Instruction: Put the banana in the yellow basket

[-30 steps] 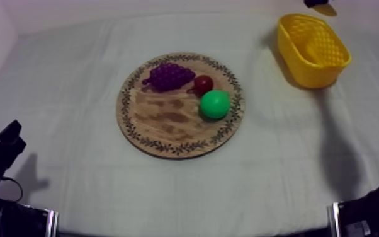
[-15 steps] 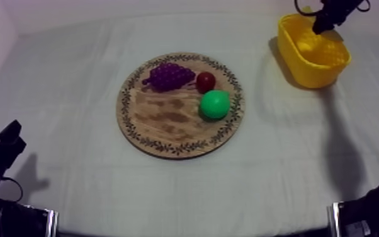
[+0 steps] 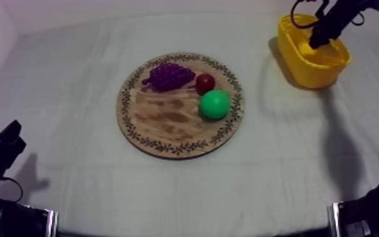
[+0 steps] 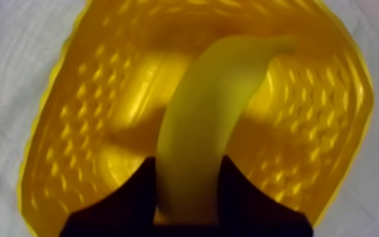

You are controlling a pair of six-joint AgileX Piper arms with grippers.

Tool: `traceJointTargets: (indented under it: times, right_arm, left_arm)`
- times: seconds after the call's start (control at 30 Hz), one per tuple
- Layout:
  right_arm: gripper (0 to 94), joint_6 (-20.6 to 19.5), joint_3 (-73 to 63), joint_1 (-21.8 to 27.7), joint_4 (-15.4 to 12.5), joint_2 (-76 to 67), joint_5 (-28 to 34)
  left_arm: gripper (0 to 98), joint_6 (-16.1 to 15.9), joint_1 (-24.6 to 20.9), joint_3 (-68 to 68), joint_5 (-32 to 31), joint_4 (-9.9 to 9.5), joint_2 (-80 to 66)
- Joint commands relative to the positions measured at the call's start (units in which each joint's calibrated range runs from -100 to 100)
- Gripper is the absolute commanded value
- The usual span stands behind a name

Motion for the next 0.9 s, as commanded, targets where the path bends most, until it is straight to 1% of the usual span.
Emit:
traceJointTargets:
  times: [0.0, 0.07, 0.2, 0.43, 0.47, 0.5, 0.57, 0.63, 0.73, 0.87]
  right_arm:
    - [25.9, -0.15, 0.27, -0.11, 0.23, 0.32, -0.57]
    - [27.0, -0.23, 0.55, -0.19, 0.29, 0.49, -1.36]
    - [33.1, -1.51, 0.96, -0.11, 0.45, 0.39, -2.58]
    - [38.6, -2.96, 1.64, 0.20, 0.38, -0.52, -3.72]
    - [37.6, -3.25, 1.91, 0.34, 0.36, -0.79, -4.13]
    - [34.0, -3.62, 2.26, 0.46, 0.41, -1.13, -4.66]
    - [19.1, -4.76, 3.35, 0.64, 0.72, -2.24, -5.95]
    - [9.7, -6.13, 5.00, 0.81, 1.06, -4.03, -7.40]
    - [3.8, -7.63, 8.20, 1.09, 1.52, -8.26, -9.32]
    - [1.5, -8.53, 13.56, 2.12, 1.27, -16.43, -11.49]
  left_arm:
    - [0.1, -0.01, 0.00, 0.03, 0.01, -0.01, -0.03]
    - [0.1, -0.01, 0.00, 0.03, 0.01, -0.01, -0.03]
    - [0.1, -0.01, 0.00, 0.03, 0.01, -0.01, -0.03]
    - [0.1, -0.01, 0.00, 0.03, 0.01, -0.01, -0.03]
    - [0.1, -0.01, 0.00, 0.03, 0.01, -0.01, -0.03]
    - [0.1, -0.01, 0.00, 0.03, 0.01, -0.01, -0.03]
    - [0.1, -0.01, 0.00, 0.03, 0.01, -0.01, -0.03]
    - [0.1, -0.01, 0.00, 0.03, 0.01, -0.01, -0.03]
    - [0.1, -0.01, 0.00, 0.03, 0.01, -0.01, -0.03]
    - [0.1, -0.01, 0.00, 0.03, 0.01, -0.01, -0.03]
